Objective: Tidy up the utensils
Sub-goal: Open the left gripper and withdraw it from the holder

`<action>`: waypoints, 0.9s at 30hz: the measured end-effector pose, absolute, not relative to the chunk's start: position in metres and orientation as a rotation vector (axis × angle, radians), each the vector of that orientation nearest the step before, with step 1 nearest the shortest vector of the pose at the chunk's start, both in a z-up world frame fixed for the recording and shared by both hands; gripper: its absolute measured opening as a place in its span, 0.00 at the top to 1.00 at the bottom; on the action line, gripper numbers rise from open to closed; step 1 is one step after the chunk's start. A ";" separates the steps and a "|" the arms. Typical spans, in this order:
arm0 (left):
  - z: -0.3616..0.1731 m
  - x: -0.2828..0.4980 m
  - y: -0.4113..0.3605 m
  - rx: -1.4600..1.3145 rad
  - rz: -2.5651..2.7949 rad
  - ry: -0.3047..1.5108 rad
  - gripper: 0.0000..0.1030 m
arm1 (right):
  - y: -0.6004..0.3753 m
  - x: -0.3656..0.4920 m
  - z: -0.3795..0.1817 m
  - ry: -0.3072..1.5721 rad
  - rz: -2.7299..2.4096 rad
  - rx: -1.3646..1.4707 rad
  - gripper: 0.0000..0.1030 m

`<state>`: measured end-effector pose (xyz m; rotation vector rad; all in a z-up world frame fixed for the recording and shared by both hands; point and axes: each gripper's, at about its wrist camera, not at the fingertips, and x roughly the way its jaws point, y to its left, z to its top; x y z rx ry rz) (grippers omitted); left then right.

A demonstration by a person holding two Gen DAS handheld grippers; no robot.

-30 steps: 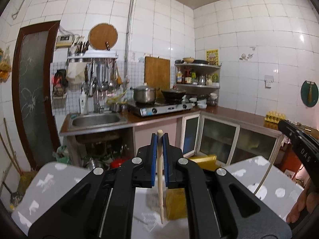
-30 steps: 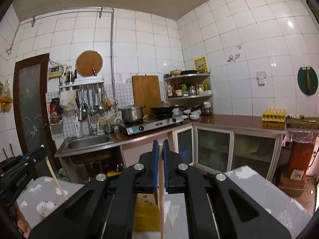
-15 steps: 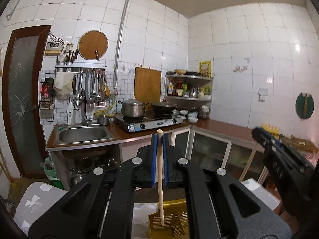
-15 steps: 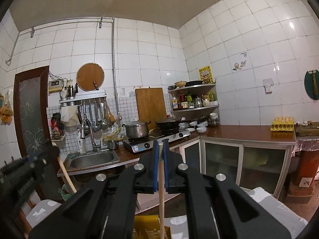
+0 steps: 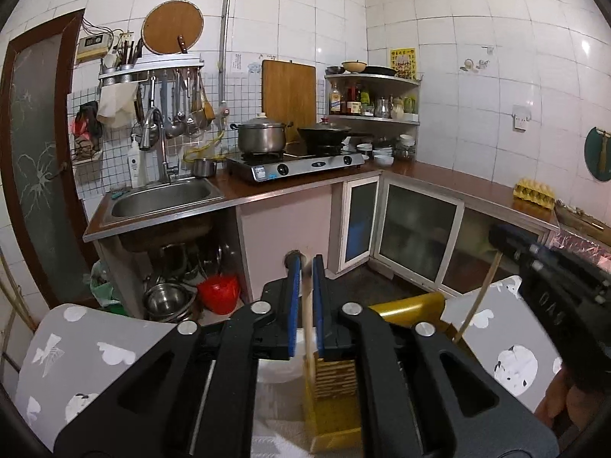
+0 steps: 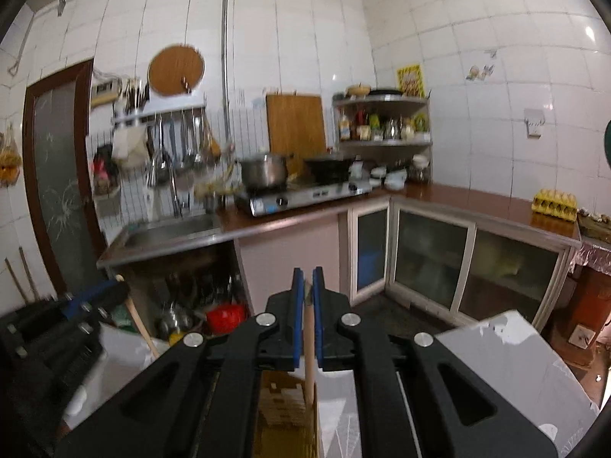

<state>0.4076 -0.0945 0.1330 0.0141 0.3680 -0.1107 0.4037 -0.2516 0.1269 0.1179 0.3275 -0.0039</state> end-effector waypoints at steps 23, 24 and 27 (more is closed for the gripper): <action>0.102 0.254 -0.013 0.045 0.010 0.423 0.04 | -0.262 0.253 0.050 0.571 -0.135 0.109 0.32; 0.093 0.252 -0.011 0.042 0.010 0.442 0.04 | -0.259 0.249 0.038 0.602 -0.134 0.112 0.32; 0.070 0.250 -0.009 0.030 0.002 0.505 0.04 | -0.251 0.238 0.007 0.678 -0.122 0.115 0.32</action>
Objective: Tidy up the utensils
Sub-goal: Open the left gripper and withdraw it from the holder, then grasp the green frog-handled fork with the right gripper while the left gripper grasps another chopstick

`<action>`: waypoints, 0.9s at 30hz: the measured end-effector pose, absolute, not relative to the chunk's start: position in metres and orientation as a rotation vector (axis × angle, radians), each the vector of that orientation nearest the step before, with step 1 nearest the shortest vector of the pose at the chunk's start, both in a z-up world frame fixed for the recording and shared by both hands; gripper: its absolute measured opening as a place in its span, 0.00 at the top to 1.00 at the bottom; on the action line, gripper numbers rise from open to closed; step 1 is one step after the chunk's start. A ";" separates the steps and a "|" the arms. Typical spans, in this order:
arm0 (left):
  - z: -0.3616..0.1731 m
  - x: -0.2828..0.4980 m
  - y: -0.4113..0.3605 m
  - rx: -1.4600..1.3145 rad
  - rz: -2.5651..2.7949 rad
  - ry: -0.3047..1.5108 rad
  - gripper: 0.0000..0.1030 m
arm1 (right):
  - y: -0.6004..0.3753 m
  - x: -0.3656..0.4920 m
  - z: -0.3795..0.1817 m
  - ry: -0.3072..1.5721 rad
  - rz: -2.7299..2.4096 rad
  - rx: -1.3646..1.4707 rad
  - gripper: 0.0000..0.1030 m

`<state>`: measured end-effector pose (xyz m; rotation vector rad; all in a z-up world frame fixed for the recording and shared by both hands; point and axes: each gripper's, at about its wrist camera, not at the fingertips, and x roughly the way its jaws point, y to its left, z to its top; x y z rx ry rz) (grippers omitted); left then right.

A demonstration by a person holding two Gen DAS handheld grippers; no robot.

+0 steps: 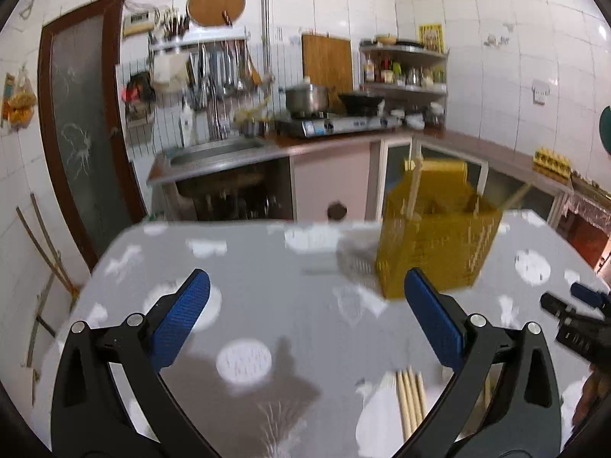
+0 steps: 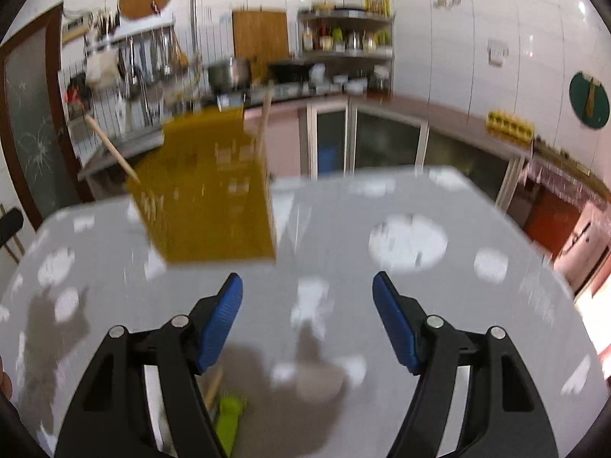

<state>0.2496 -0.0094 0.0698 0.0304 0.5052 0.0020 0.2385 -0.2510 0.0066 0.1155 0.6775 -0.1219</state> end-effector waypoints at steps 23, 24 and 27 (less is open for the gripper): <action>-0.029 0.249 -0.019 -0.003 -0.038 0.784 0.04 | -0.205 0.202 -0.047 0.844 -0.118 0.062 0.36; -0.030 0.249 -0.021 0.000 -0.040 0.787 0.04 | -0.202 0.202 -0.049 0.854 -0.113 0.055 0.40; -0.033 0.249 -0.026 0.012 -0.045 0.793 0.04 | -0.199 0.205 -0.052 0.874 -0.088 0.065 0.55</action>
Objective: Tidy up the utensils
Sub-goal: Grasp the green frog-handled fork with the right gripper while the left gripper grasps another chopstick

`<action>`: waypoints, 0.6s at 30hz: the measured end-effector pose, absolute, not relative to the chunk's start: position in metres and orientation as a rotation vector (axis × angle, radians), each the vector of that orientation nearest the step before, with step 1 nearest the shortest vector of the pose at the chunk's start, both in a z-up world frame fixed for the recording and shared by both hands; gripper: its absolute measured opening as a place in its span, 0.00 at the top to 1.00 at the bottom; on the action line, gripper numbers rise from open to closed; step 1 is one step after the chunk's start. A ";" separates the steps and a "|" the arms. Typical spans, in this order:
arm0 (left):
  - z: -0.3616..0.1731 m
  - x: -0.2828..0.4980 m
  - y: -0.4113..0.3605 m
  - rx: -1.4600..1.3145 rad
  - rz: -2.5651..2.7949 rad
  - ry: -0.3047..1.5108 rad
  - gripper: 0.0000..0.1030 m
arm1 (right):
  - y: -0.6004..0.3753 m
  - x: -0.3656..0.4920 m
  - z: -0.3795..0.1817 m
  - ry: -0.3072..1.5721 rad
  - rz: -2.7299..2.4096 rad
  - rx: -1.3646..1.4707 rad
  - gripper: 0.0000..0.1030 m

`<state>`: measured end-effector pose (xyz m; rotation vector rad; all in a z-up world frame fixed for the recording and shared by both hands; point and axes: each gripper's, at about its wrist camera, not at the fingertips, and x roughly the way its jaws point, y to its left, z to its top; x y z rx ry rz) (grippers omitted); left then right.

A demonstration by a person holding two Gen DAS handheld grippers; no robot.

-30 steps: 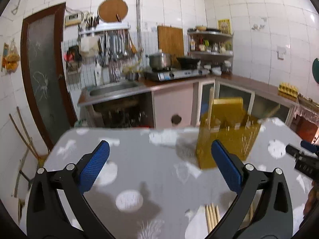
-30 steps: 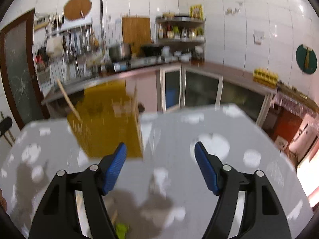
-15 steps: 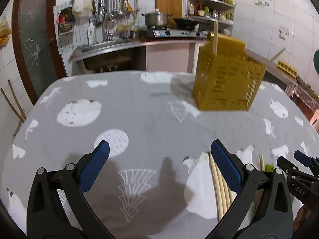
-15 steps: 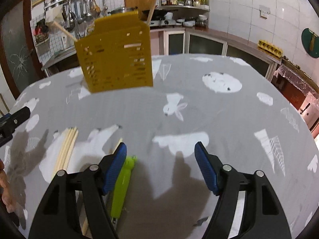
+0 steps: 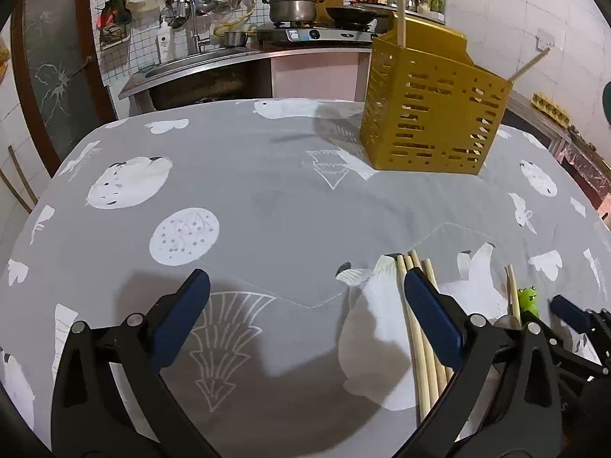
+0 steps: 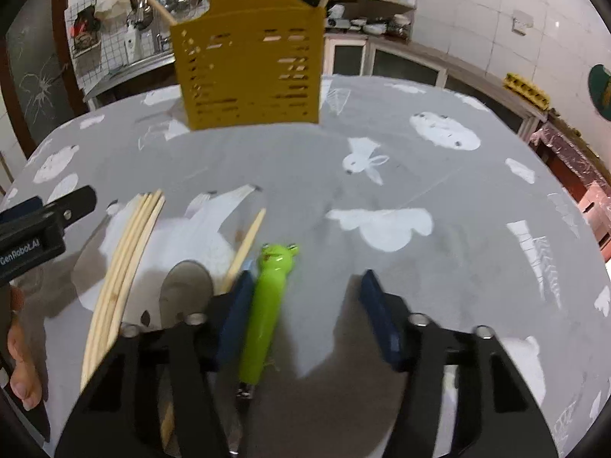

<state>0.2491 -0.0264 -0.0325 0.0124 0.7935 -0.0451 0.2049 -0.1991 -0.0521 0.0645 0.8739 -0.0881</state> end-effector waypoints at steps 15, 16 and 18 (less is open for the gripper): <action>-0.055 0.258 -0.047 0.048 -0.098 0.889 0.05 | -0.232 0.245 -0.054 0.875 0.013 0.071 0.82; -0.057 0.260 -0.047 0.048 -0.097 0.896 0.05 | -0.231 0.244 -0.055 0.867 0.010 0.065 0.82; -0.058 0.261 -0.047 0.036 -0.097 0.904 0.05 | -0.231 0.244 -0.053 0.864 0.011 0.065 0.82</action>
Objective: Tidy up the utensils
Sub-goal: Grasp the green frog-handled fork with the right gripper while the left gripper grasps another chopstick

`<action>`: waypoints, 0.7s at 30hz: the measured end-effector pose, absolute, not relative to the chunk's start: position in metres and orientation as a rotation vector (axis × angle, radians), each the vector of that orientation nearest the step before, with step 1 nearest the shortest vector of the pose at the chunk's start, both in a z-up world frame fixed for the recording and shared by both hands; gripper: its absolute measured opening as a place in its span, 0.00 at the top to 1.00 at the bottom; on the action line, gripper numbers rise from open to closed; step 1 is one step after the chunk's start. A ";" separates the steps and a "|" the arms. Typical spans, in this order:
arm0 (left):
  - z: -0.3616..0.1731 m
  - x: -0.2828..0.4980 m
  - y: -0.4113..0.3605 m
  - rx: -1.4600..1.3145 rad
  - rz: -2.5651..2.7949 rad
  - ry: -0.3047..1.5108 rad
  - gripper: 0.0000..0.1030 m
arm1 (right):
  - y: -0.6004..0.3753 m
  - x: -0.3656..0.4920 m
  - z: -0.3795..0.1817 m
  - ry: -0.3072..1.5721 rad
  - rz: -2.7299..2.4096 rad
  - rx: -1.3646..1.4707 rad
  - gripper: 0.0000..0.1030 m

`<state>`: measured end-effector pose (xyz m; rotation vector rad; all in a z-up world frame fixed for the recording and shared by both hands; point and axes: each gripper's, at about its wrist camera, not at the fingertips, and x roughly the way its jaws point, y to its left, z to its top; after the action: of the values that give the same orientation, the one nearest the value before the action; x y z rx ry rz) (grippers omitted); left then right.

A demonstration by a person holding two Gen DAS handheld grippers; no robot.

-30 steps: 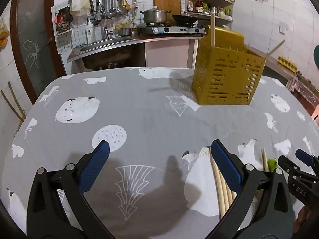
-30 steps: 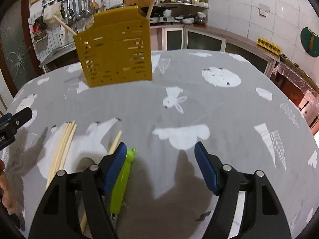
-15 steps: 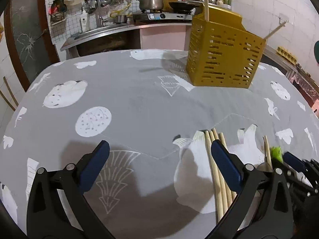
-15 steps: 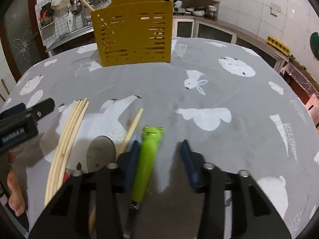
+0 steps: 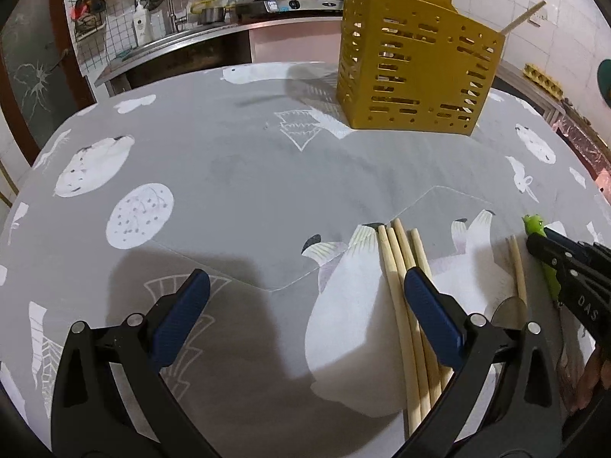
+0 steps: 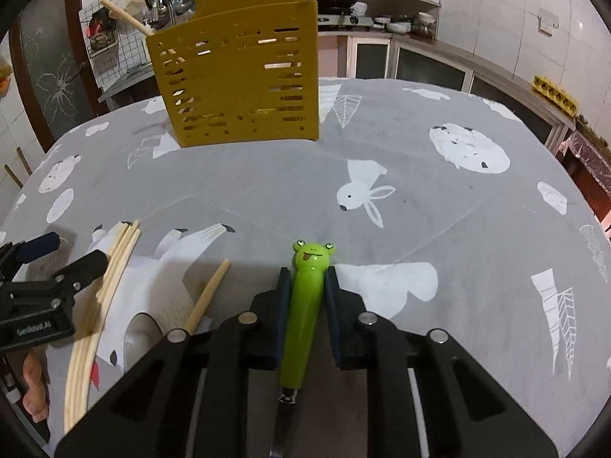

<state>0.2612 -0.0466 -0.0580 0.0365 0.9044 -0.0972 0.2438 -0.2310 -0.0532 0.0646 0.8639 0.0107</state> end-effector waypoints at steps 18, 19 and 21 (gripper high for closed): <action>-0.061 0.261 -0.062 0.106 -0.089 0.926 0.21 | -0.234 0.245 -0.054 0.874 -0.010 0.081 0.82; -0.060 0.262 -0.065 0.105 -0.092 0.929 0.25 | -0.234 0.246 -0.053 0.876 -0.013 0.081 0.82; -0.059 0.264 -0.069 0.109 -0.099 0.935 0.33 | -0.235 0.250 -0.053 0.882 -0.016 0.088 0.82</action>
<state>0.2641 -0.0689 -0.0592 0.1086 0.9350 -0.0987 0.2498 -0.2349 -0.0529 0.0879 0.8817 -0.0157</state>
